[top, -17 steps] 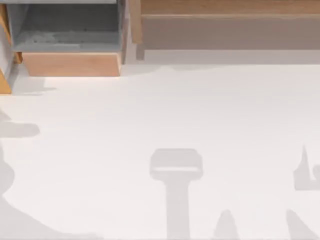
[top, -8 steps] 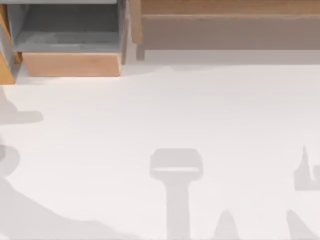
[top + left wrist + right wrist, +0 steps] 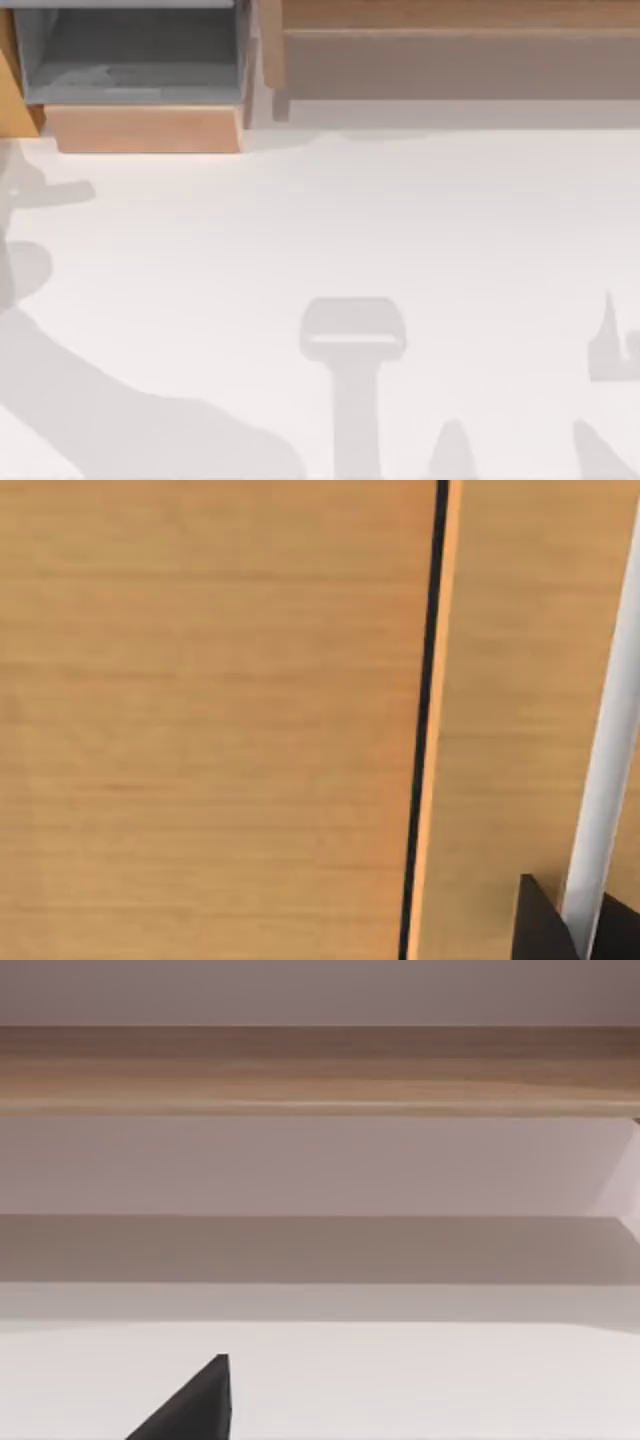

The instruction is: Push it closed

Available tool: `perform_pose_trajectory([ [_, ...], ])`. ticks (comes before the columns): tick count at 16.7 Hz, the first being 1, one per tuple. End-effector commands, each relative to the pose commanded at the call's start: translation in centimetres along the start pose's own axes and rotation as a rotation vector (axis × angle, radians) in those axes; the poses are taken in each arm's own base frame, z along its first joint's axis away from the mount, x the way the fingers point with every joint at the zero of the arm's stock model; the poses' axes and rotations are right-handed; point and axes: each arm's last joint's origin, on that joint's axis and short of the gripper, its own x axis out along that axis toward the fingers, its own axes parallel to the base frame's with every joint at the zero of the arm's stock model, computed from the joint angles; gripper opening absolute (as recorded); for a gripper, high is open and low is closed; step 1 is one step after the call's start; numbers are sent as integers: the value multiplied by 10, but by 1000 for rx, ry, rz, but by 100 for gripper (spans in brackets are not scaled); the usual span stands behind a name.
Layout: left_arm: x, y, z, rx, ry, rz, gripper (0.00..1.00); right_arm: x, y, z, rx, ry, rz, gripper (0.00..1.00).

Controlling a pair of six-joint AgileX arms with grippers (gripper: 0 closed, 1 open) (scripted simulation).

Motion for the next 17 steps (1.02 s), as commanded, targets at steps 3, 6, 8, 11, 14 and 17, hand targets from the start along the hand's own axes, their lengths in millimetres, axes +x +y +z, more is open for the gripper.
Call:
perform_pose_trajectory([
  [3, 12, 1, 1, -1, 1, 2, 0, 0, 0, 0, 0, 0, 0, 100],
  [6, 12, 1, 1, -1, 1, 2, 0, 0, 0, 0, 0, 0, 0, 100],
  [8, 12, 1, 1, -1, 1, 2, 8, 0, 0, 0, 0, 0, 0, 100],
  [11, 12, 1, 1, -1, 1, 2, 30, 0, 0, 0, 0, 0, 0, 100],
  [14, 12, 1, 1, -1, 1, 2, 53, 0, 0, 0, 0, 0, 0, 100],
  [17, 12, 1, 1, -1, 1, 2, 75, 0, 0, 0, 0, 0, 0, 100],
])
